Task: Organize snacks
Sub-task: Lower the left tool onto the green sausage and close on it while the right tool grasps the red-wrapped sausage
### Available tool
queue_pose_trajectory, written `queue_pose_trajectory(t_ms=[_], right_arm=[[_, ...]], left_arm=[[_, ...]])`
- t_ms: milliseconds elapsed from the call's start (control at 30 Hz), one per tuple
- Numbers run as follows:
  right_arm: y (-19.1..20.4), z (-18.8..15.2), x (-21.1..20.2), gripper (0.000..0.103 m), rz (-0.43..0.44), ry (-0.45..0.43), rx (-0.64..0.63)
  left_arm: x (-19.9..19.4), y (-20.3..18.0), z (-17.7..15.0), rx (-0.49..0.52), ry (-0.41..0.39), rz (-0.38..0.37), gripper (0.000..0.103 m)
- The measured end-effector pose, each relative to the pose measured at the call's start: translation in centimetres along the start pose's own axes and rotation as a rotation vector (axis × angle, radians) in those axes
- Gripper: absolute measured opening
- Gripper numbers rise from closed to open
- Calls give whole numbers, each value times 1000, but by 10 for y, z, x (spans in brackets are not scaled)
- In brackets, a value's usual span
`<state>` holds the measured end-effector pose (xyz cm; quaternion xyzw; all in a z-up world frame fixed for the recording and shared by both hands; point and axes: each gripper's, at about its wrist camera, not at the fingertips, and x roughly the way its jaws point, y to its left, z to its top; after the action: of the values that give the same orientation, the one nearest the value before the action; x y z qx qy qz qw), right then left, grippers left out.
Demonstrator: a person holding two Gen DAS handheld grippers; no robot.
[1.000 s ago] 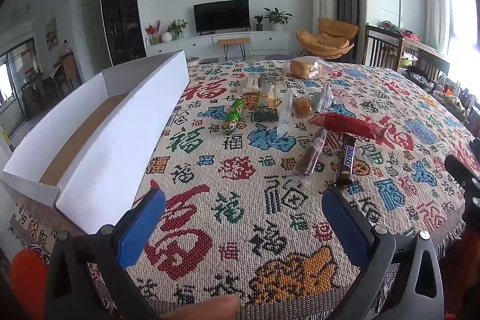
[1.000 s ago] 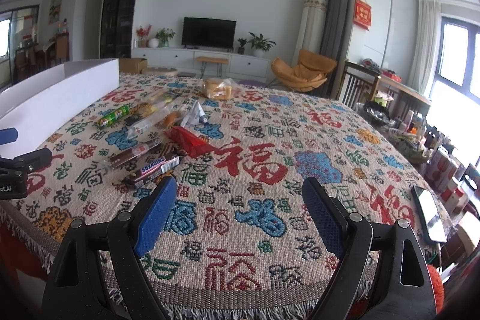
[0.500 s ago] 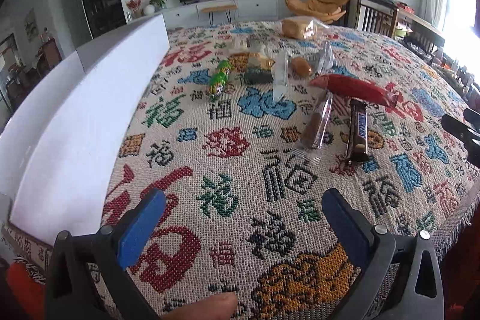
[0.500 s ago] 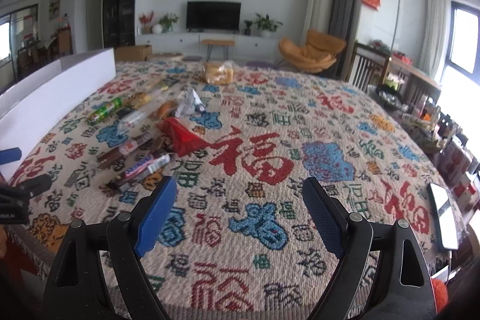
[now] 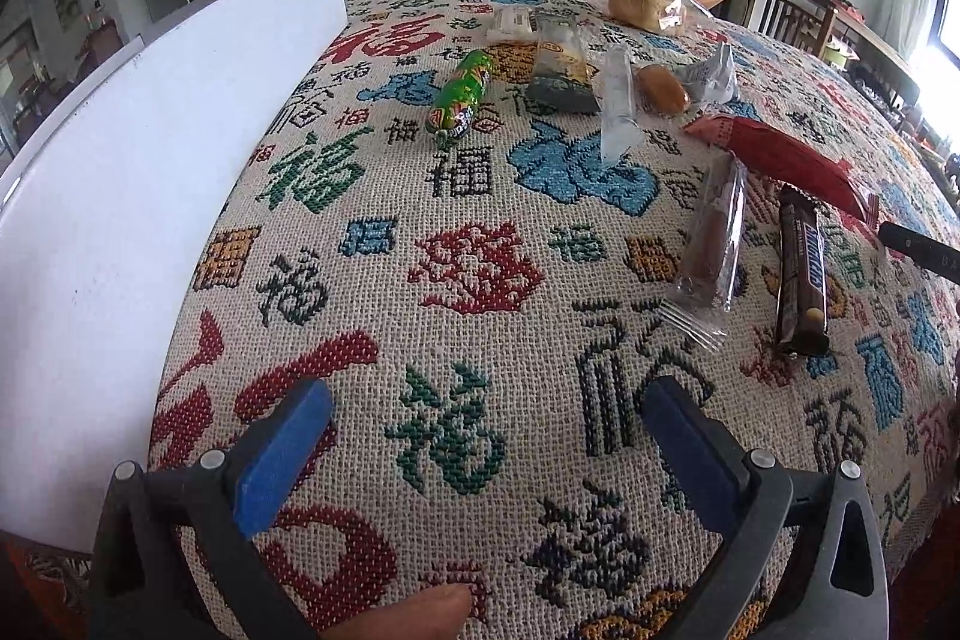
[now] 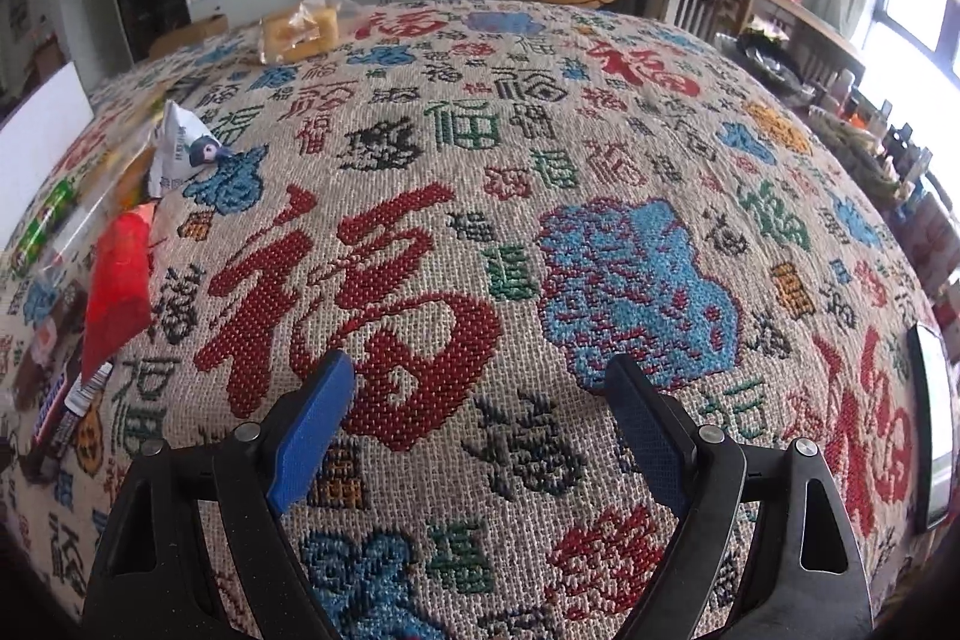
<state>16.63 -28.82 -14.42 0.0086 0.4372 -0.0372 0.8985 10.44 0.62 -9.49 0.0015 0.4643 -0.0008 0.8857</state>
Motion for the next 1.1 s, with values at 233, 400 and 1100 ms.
queue_pose_trajectory(t_ms=[233,400,1100], right_arm=[[-2,0,1,91,18,5,23],[-2,1,2,91,19,5,23],[-2,1,2,91,19,4,23]], left_arm=[[-2,0,-3,-46,-15,32,103],[-2,0,-2,-54,-8,37,103],[-7,5,-7,38,52,-28,103]])
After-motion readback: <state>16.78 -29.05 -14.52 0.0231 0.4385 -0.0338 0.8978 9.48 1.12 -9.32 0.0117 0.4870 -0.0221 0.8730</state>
